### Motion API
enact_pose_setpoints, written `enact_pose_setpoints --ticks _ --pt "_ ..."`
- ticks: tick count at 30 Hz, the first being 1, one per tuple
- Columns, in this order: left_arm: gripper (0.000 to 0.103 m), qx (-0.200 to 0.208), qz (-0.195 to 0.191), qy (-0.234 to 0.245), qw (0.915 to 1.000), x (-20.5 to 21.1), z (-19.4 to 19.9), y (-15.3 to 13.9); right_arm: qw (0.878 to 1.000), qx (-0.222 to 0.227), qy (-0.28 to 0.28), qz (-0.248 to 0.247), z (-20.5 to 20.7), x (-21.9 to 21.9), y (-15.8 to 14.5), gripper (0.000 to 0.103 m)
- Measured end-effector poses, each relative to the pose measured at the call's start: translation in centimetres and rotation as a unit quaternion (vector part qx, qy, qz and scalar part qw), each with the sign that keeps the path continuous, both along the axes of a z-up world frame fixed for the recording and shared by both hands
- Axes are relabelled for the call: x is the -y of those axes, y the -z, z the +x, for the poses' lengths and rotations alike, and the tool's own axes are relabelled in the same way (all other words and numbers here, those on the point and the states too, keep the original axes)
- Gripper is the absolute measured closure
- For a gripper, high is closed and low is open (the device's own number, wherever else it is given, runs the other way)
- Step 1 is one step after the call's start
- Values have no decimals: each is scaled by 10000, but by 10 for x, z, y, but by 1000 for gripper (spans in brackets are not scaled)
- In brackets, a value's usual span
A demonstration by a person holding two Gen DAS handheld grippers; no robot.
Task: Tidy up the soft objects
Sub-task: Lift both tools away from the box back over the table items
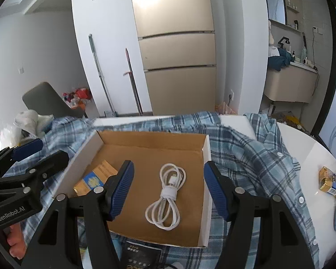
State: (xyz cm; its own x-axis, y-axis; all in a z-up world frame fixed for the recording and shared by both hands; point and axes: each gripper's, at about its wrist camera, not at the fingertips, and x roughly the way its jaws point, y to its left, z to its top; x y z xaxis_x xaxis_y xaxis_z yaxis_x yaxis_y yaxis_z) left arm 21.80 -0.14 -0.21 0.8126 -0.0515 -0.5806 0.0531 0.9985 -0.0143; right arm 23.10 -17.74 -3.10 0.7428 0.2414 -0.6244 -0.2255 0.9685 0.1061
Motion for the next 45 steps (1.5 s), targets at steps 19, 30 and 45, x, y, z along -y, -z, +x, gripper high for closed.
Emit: enact_pose_setpoints --ticks 19,30,45 --pt "0 2092 -302 16 9774 4 -122 -134 9712 2297 5 634 -103 23 -137 0" --pt "0 2501 -82 -72 9682 5 -194 -153 9585 2790 -165 562 -164 19 -160 0" --pt "0 1810 -219 -57 9832 -5 -221 -54 9786 1970 -506 296 -178 9 -67 0"
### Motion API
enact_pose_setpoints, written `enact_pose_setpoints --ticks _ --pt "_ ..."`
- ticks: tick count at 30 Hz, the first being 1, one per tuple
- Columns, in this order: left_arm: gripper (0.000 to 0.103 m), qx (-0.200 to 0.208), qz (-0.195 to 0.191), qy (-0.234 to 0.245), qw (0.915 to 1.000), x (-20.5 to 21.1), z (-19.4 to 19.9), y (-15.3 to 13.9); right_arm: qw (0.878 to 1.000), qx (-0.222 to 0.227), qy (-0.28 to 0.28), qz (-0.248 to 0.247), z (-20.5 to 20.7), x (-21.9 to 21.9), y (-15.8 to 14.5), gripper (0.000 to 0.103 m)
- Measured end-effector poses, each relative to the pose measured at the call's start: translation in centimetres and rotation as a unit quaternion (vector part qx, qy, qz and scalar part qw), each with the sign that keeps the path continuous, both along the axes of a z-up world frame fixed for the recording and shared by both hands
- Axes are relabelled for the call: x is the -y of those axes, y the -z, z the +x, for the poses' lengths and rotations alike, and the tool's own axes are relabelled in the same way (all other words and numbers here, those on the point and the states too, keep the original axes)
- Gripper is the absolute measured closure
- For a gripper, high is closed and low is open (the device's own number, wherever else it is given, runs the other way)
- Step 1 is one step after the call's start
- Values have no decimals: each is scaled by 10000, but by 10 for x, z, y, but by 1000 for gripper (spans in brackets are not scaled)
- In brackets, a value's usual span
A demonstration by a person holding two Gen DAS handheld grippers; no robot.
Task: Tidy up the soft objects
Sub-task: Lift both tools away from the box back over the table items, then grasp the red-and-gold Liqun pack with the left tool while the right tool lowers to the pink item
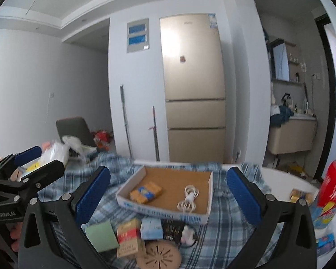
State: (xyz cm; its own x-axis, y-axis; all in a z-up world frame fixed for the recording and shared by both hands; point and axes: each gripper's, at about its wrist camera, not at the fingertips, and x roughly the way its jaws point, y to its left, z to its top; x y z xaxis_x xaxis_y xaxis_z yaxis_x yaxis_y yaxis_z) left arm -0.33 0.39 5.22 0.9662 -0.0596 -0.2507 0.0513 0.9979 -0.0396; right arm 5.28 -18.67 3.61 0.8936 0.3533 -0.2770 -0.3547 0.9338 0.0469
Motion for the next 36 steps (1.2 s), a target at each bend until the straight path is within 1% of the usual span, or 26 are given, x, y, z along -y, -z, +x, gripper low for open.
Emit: enact_pose_setpoints --ticks 4,7,9,10,11,14,20,31,33,34,36 --pt "0 -219 93 41 9997 2 13 25 9996 -83 93 -249 5 -1 30 0" --pt "0 -385 54 109 9992 1 24 46 9989 -188 211 -373 11 -1 48 0" --pt "0 -418 49 20 9991 -1 30 62 9977 -280 290 -549 16 -4 58 0" --pt "0 -635 27 18 9980 -2 37 68 9971 -414 265 -583 20 -5 62 0" --pt "0 -818 -45 131 9965 -3 43 72 9965 -548 218 -594 24 -6 65 0" --pt "0 -1005 -56 92 9949 -3 50 76 9954 -652 269 -641 27 -5 67 0" --pt "0 -1103 -29 129 9938 -1 51 79 9955 -705 325 -543 27 -1 67 0" --pt "0 -1392 -123 150 9901 -4 58 84 9942 -859 362 -528 32 0 67 0" --pt "0 -1535 -201 216 9877 -5 60 86 9940 -872 458 -476 33 3 67 0" --pt "0 -1641 -331 309 9854 -6 60 87 9939 -889 494 -428 34 5 66 0" --pt "1 -1788 -461 388 9820 -7 62 88 9932 -978 539 -315 37 10 66 0"
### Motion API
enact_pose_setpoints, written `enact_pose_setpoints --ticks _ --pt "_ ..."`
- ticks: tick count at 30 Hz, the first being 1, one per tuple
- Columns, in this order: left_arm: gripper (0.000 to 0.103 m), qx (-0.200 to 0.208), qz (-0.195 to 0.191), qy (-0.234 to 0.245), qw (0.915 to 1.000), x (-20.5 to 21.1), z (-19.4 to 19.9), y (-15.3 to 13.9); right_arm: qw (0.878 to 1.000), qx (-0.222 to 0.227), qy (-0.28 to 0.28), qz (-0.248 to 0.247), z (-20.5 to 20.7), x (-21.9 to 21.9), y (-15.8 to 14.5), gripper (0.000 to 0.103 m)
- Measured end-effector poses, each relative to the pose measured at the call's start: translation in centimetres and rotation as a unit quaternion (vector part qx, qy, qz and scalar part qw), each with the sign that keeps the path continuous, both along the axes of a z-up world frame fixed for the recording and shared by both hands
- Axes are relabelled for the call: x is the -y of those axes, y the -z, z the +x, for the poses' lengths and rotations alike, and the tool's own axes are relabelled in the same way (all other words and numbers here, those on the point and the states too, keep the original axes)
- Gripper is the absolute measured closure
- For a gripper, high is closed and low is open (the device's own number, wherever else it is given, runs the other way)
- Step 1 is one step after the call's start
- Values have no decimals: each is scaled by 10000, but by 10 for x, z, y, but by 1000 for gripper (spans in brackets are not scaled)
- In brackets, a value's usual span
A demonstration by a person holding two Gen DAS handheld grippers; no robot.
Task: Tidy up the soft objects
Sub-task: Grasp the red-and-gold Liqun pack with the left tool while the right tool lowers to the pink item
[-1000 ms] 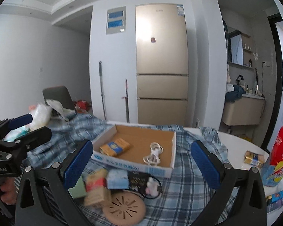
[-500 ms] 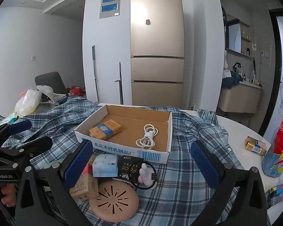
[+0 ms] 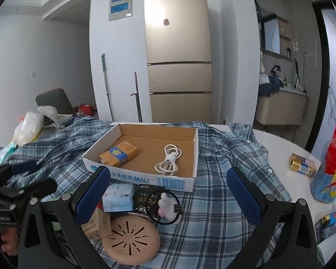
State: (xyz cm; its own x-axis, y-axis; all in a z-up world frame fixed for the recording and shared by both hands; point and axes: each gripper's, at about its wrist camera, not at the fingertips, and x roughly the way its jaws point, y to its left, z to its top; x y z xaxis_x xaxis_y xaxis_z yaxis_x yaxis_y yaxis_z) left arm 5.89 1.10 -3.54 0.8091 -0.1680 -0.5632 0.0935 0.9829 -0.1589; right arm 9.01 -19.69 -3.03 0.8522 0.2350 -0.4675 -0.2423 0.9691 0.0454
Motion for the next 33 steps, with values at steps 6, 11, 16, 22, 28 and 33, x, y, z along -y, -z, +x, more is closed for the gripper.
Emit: enact_pose_setpoints --ticks 6,11,16,22,28,33 --pt "7 -987 -425 253 9939 5 25 3 9997 -205 27 109 7 5 2 0" --pt "8 -1476 -826 387 9848 10 39 10 9986 -348 370 -157 11 3 7 7" --pt "18 -2065 -1230 440 9697 13 57 25 9963 -667 527 86 22 16 12 15" --pt "23 -2593 -1866 333 9470 10 68 45 9963 -763 365 145 23 15 13 18" --pt "23 -2565 -1725 224 9508 9 66 46 9952 -979 71 59 28 5 20 27" --pt "30 -2533 -1506 180 9554 13 70 48 9888 -1476 -135 199 41 3 34 40"
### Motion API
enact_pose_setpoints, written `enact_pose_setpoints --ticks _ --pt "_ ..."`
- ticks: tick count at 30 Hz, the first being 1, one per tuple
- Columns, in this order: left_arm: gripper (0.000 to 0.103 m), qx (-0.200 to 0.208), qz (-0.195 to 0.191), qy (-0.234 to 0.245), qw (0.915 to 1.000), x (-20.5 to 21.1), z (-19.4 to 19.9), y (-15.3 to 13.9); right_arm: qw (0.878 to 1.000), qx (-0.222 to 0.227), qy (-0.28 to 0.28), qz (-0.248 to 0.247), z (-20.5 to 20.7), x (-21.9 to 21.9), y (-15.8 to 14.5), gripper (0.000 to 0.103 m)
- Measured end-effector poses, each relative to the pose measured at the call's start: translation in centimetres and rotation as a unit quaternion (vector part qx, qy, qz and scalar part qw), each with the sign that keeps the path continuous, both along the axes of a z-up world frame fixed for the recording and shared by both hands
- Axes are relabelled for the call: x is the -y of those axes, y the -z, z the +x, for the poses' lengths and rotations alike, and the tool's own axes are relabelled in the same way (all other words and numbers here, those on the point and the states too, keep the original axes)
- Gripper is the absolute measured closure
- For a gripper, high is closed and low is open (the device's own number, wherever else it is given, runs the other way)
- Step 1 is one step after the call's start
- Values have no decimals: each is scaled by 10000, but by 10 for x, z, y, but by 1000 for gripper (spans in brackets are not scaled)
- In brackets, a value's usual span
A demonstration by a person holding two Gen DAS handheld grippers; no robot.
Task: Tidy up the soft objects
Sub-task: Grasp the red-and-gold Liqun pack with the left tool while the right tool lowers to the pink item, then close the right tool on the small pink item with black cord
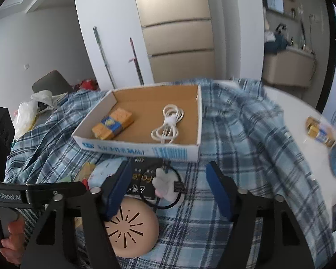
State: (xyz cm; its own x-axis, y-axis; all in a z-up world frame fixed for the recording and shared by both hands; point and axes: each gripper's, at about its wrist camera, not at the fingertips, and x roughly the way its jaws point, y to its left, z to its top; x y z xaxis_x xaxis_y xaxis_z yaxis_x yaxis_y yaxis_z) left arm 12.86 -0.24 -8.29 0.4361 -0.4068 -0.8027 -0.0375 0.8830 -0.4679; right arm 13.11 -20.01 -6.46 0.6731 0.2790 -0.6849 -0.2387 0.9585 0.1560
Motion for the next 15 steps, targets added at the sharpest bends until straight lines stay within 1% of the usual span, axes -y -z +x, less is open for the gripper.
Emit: enact_pose_setpoints --ticks 1,4,6,7,8,9,11,13,15 --pt "32 18 54 23 10000 1 1 0 9999 -99 -40 32 2 0 3 44" --pt "34 74 84 67 9999 4 1 1 9994 -308 -117 39 6 -3 10 50" --pt "38 101 45 69 9999 3 1 1 9991 -398 -147 -7 8 -5 13 56" --pt "52 124 29 49 9999 2 1 0 9989 -446 -166 -21 8 -6 15 60" --pt "71 124 133 17 9998 1 0 0 9987 -490 -148 -48 9 -6 17 63" --pt "72 132 177 20 9998 0 1 1 9985 -541 -87 -96 10 -6 19 69" --pt "72 131 -64 38 9999 -6 1 4 9979 -641 -78 -58 12 -4 22 74" --pt "72 92 -175 41 9998 -10 1 6 9980 -620 -139 19 11 -4 21 86" --pt "72 26 -218 67 9997 -11 1 7 9984 -546 -147 33 9 -4 20 91"
